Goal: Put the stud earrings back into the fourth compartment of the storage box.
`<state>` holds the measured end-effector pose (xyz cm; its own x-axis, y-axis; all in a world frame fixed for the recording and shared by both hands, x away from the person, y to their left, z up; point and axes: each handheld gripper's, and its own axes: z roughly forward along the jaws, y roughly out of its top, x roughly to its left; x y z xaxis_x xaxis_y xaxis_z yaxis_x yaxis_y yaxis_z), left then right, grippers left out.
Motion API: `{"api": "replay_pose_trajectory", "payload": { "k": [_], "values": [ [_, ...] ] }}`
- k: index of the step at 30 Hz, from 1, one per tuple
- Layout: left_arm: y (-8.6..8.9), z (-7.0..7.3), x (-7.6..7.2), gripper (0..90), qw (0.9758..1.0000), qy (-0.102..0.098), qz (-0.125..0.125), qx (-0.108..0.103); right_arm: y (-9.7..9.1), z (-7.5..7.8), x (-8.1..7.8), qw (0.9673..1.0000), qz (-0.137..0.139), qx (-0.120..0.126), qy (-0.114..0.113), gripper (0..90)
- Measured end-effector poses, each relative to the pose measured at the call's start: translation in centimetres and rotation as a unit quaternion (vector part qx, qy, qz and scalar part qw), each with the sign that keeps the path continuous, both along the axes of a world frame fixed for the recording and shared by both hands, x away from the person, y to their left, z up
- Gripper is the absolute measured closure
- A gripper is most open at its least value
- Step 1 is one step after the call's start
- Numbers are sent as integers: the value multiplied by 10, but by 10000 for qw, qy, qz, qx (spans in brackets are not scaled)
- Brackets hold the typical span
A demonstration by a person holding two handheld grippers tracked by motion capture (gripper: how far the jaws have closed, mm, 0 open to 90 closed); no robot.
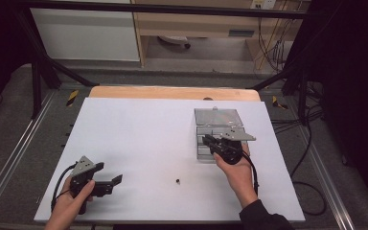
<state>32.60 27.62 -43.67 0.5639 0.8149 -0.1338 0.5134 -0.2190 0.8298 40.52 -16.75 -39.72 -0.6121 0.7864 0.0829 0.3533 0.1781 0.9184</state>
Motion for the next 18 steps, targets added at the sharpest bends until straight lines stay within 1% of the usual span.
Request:
{"api": "replay_pose_trajectory", "payload": {
  "k": [2, 7, 12, 14, 15, 18],
  "values": [
    [0, 0, 0, 90, 10000, 4, -11, 6, -1, 0, 0, 10000, -31, 9, 19, 804],
    [0, 0, 0, 90, 10000, 12, 8, 5, -4, -5, 4, 9999, -142, -60, 70, 804],
    [0, 0, 0, 90, 10000, 11, -4, 10, -5, -12, 6, 9995, -197, -162, 202, 803],
    [0, 0, 0, 90, 10000, 14, -1, 18, -5, -13, 7, 9994, -208, -181, 222, 803],
    [0, 0, 0, 90, 10000, 15, -3, 17, -5, -15, 8, 9991, -232, -208, 302, 803],
    [0, 0, 0, 90, 10000, 17, -1, 24, -6, -18, 9, 9987, -258, -272, 337, 803]
  ]
}}
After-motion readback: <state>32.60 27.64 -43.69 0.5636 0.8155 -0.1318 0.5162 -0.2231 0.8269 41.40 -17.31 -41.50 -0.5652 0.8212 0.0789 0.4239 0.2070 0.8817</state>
